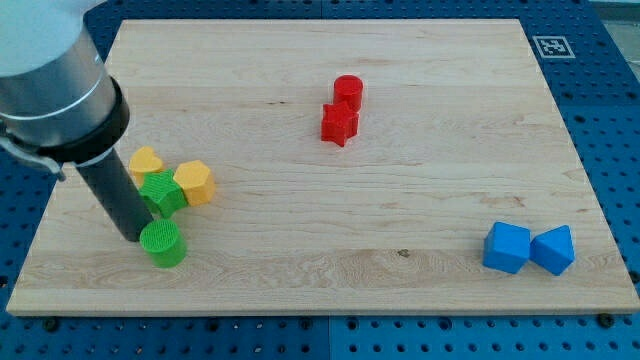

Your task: Slide the red circle closer to the group of blocks

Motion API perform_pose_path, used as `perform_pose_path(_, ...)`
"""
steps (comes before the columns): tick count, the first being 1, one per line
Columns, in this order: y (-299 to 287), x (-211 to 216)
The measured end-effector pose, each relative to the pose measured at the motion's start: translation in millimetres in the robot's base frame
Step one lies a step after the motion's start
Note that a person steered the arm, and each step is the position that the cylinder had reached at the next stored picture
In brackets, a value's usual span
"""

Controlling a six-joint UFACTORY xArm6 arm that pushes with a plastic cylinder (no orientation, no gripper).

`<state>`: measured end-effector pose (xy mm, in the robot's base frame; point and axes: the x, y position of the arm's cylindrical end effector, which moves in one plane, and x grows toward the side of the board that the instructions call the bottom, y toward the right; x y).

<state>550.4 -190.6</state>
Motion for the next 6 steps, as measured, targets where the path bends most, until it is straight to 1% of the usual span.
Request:
perform_pose_path(1, 0, 13)
perform_pose_path(2, 3, 14)
perform_pose_path(4, 0, 38)
perform_pose_path(6, 7, 38)
